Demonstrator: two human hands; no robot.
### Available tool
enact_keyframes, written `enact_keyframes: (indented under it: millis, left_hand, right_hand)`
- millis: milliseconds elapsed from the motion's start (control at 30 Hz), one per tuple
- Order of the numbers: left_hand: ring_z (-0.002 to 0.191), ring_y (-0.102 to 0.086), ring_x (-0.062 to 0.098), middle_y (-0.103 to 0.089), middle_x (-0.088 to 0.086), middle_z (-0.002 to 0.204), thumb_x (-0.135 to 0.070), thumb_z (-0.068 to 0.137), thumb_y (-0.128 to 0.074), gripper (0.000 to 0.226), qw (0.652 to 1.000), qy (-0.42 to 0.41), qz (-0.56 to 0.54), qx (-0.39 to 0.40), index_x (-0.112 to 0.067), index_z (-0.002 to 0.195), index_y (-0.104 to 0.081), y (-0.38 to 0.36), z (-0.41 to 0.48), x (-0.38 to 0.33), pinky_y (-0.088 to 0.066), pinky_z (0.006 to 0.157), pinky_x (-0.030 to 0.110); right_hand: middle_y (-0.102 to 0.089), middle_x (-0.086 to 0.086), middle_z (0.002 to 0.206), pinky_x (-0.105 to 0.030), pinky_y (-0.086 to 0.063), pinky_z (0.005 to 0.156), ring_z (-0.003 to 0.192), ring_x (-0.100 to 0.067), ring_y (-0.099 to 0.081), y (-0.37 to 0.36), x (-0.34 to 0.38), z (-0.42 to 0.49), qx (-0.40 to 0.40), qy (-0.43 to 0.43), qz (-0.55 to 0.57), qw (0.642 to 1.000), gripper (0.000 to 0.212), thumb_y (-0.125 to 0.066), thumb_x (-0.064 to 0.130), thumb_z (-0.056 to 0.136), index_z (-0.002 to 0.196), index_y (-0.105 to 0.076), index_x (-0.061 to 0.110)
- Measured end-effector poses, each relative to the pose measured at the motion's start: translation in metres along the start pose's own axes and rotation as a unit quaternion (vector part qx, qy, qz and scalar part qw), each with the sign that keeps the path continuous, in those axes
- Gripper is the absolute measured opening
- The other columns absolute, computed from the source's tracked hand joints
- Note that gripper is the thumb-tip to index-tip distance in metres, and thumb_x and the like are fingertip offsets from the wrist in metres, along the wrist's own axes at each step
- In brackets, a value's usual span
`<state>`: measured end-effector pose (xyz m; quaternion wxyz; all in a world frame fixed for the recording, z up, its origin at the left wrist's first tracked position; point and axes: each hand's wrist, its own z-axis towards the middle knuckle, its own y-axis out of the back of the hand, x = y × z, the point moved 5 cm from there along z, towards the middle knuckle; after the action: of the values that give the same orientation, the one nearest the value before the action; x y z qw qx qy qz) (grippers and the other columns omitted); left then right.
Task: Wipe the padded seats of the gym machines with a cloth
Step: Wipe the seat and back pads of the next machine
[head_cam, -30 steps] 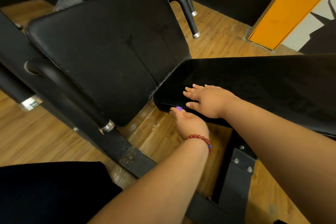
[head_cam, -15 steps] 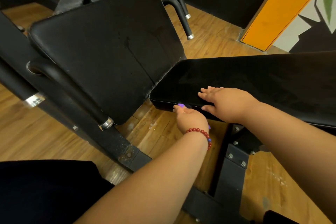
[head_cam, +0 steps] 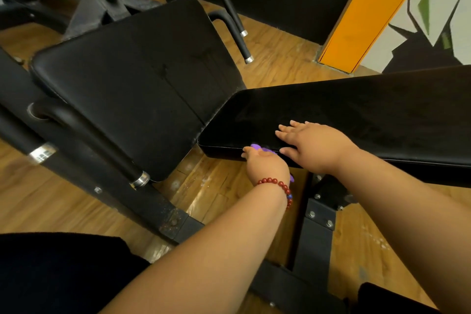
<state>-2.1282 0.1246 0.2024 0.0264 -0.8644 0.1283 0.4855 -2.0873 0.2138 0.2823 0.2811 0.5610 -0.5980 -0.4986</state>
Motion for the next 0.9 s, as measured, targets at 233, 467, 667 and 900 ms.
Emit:
enact_keyframes:
  millis: [233, 467, 667, 900]
  left_hand:
    - [0.121, -0.051, 0.031, -0.055, 0.018, 0.130, -0.015, 0.104, -0.030, 0.036, 0.993, -0.041, 0.083, 0.069, 0.000, 0.131, -0.048, 0.009, -0.029, -0.011, -0.037, 0.096, 0.032]
    - [0.126, -0.050, 0.023, -0.046, 0.010, 0.143, -0.013, 0.104, -0.033, 0.045, 0.956, -0.190, 0.216, 0.064, -0.015, 0.149, -0.033, 0.031, -0.039, -0.025, -0.045, 0.098, 0.029]
    - [0.143, -0.030, 0.015, -0.015, -0.002, 0.161, -0.002, 0.099, -0.044, 0.064, 0.861, -0.343, 0.347, 0.148, -0.019, 0.154, -0.016, 0.040, -0.046, -0.029, -0.035, 0.113, 0.029]
    - [0.141, -0.028, 0.019, -0.014, 0.000, 0.161, 0.000, 0.092, -0.056, 0.076, 0.708, -0.457, 0.517, 0.151, -0.019, 0.154, -0.016, 0.051, -0.049, -0.046, -0.034, 0.112, 0.033]
  right_hand:
    - [-0.043, 0.004, 0.150, -0.031, -0.024, 0.115, 0.142, -0.011, -0.031, 0.009, -0.003, -0.009, -0.085, -0.032, 0.106, 0.990, 0.042, -0.037, 0.031, 0.104, 0.144, -0.044, 0.022]
    - [-0.054, 0.000, 0.140, -0.032, -0.040, 0.106, 0.132, -0.016, -0.046, 0.008, -0.011, -0.037, -0.156, -0.089, 0.113, 0.977, 0.041, -0.037, 0.034, 0.103, 0.139, -0.050, 0.019]
    - [-0.044, 0.000, 0.149, -0.034, -0.033, 0.111, 0.139, -0.017, -0.037, 0.009, -0.011, -0.054, -0.135, -0.101, 0.115, 0.979, 0.044, -0.041, 0.033, 0.102, 0.144, -0.044, 0.020]
    - [-0.038, -0.003, 0.152, -0.034, -0.024, 0.116, 0.142, -0.020, -0.030, 0.009, 0.000, -0.069, -0.115, -0.102, 0.084, 0.984, 0.046, -0.041, 0.036, 0.102, 0.145, -0.043, 0.019]
